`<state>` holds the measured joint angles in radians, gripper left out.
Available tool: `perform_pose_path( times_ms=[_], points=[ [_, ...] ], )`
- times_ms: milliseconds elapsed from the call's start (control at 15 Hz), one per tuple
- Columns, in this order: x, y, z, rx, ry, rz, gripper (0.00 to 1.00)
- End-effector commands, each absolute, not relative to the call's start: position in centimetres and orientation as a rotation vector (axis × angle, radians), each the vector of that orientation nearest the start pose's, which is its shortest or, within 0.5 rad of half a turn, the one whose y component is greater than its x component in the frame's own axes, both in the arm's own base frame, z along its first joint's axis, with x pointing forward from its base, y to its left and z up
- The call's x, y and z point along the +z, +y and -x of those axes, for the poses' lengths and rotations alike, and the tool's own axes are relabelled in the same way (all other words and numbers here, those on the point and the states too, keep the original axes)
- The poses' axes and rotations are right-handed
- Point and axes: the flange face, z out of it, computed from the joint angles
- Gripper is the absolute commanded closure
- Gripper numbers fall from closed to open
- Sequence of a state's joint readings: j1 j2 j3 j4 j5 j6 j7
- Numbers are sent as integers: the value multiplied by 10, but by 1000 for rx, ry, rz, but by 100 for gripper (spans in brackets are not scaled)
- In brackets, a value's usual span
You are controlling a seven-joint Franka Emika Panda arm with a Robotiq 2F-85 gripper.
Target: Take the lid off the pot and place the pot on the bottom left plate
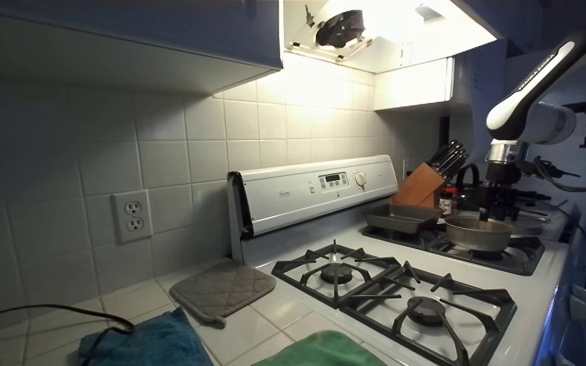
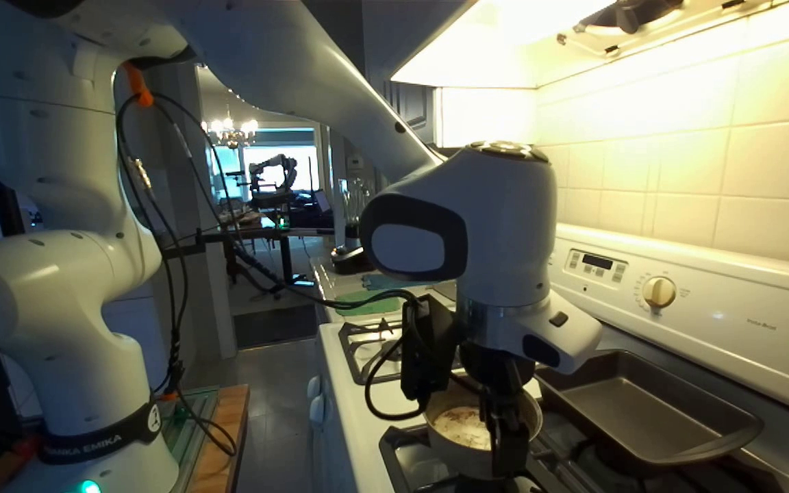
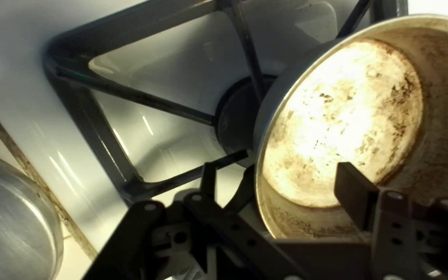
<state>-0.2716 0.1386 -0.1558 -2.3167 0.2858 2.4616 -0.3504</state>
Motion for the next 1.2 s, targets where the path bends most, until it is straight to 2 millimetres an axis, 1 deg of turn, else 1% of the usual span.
perform_pose_path(
  times_ms=[0, 67, 400, 467, 533, 600, 667, 733, 933, 1133],
  points=[
    [280, -217, -469, -91, 422, 2991, 51],
    [279, -218, -469, -86, 422, 2994, 59],
    [269, -219, -471, -64, 413, 2998, 93],
    [266, -219, -472, -57, 412, 2997, 98],
    [264, -219, -472, -50, 413, 2997, 100],
    [262, -220, -473, -44, 415, 2998, 95],
    [263, -220, -474, -48, 414, 3000, 67],
    [262, -220, -475, -48, 414, 3000, 67],
    [257, -220, -475, -33, 414, 3005, 49],
    [251, -220, -476, -19, 411, 3010, 27]
  ],
)
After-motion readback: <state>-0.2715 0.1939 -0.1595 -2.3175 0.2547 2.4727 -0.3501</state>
